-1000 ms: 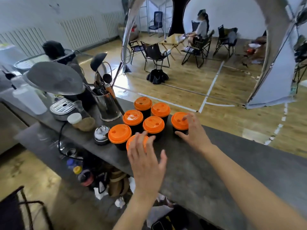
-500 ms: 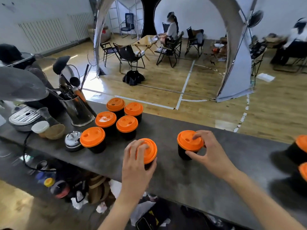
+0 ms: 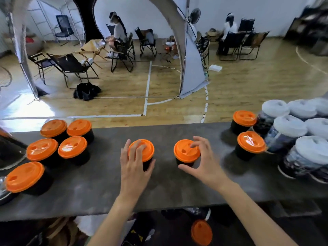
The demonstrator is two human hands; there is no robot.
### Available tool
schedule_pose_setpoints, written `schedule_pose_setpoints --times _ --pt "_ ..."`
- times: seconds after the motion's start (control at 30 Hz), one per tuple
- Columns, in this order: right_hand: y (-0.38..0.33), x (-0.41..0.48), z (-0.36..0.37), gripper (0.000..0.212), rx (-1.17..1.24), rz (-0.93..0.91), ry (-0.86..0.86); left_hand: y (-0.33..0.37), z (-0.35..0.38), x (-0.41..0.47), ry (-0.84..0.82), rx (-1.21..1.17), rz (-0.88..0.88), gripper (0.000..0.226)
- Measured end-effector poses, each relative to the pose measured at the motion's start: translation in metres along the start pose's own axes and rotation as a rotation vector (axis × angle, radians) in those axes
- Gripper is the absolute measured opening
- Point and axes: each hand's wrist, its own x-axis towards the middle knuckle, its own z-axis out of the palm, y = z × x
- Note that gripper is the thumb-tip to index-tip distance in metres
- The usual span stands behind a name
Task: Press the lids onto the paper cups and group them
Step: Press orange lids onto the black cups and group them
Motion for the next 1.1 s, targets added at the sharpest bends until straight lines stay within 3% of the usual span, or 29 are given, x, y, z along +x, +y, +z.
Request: schedule_pose_setpoints --times 0.1,0.17,0.23,0.3,0.4,0.47,0.73,0.83,0.93,1.1 --pt "0.009 0.002 0.013 0.109 0.115 0.105 0.043 0.011 -0.012 0.000 0.073 -0.032 0.098 0.053" --pt "0.014 0.002 0.023 0.118 0.183 0.150 0.049 0.027 -0.016 0.001 0.148 -0.169 0.231 0.044" --pt "0.020 0.001 0.031 0.114 0.227 0.160 0.060 0.050 -0.014 0.004 0.099 -0.347 0.305 0.040" --pt "0.025 -0.005 0.033 0.104 0.255 0.151 0.082 0.072 -0.007 0.010 -0.085 -0.465 0.249 0.047" --pt "0.030 -0.015 0.025 0.093 0.260 0.144 0.055 0.091 0.011 0.030 -0.401 -0.445 0.125 0.064" --pt "0.035 -0.019 0.017 0.089 0.260 0.157 0.029 0.093 0.025 0.040 -0.528 -0.395 0.157 0.067" --pt "0.045 -0.024 0.010 0.081 0.365 0.164 -0.032 0.089 0.043 0.039 -0.615 -0.429 0.128 0.067" --pt "0.044 -0.025 0.006 0.077 0.408 0.147 -0.040 0.097 0.039 0.040 -0.621 -0.569 -0.045 0.069" --pt "0.042 -0.027 0.000 0.068 0.548 0.146 -0.002 0.115 0.036 0.048 -0.431 -0.803 -0.418 0.064" --pt "0.021 -0.032 -0.016 0.063 0.867 0.180 0.001 0.138 0.019 0.063 -0.513 -1.038 -0.505 0.060"
